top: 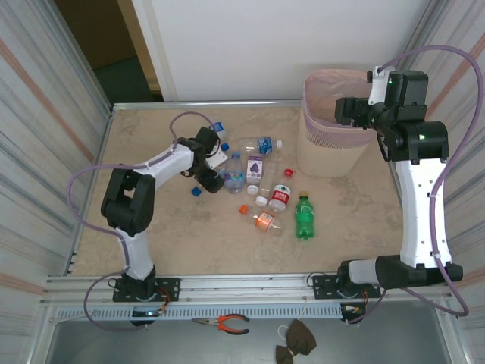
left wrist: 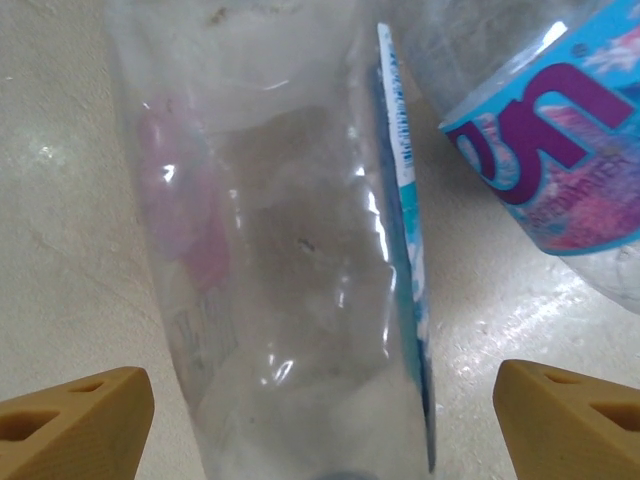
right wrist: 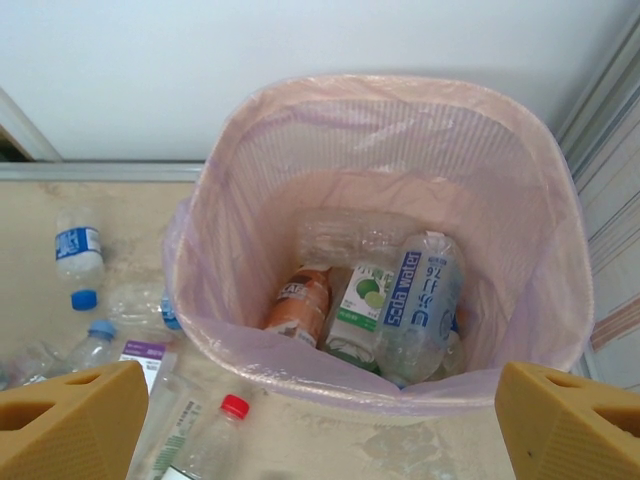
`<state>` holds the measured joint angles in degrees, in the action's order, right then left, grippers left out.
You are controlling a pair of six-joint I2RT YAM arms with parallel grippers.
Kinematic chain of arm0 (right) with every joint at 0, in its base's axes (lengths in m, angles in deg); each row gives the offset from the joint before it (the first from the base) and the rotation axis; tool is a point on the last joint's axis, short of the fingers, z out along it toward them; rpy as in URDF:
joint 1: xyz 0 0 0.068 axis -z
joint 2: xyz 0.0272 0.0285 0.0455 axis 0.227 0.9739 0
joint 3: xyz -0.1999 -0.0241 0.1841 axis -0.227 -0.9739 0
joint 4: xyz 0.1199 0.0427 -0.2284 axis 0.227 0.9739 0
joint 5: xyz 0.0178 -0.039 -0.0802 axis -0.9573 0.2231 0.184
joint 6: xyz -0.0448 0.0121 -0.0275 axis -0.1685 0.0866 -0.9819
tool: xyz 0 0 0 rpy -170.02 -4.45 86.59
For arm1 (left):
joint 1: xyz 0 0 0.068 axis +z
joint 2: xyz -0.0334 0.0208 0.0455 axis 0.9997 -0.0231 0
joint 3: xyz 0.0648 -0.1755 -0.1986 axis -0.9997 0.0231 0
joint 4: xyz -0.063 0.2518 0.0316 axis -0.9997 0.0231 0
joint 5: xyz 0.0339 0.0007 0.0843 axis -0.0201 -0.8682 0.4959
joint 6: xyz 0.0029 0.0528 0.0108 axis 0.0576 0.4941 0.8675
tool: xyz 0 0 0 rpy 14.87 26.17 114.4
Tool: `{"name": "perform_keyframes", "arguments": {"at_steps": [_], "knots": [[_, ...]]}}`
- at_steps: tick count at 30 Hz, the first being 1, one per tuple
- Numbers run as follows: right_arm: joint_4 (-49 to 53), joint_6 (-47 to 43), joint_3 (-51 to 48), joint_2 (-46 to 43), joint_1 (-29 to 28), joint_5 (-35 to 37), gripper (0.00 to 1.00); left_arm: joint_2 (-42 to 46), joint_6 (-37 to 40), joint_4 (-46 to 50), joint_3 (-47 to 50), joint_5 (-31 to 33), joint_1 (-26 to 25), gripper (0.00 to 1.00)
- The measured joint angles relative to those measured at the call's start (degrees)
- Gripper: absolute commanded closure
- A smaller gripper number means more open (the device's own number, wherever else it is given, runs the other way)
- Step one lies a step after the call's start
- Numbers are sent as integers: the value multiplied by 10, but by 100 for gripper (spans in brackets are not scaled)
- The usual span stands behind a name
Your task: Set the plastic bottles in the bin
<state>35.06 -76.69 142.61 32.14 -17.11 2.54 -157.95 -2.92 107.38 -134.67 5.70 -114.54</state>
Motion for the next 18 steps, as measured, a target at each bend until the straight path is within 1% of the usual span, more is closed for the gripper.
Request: {"name": "perform_keyframes", "arguments": {"at_steps": [7,12,18], "knots": [[-1,0,0,-2,-4,-2,11,-36,8,0,-7,-4,1,17],[-1,0,0,-5,-9,-2,11,-43,10,2,-9,-4,5,21],[-1,0,0,-7,-11,-2,11,-43,11,2,-10,-4,8,29]]}}
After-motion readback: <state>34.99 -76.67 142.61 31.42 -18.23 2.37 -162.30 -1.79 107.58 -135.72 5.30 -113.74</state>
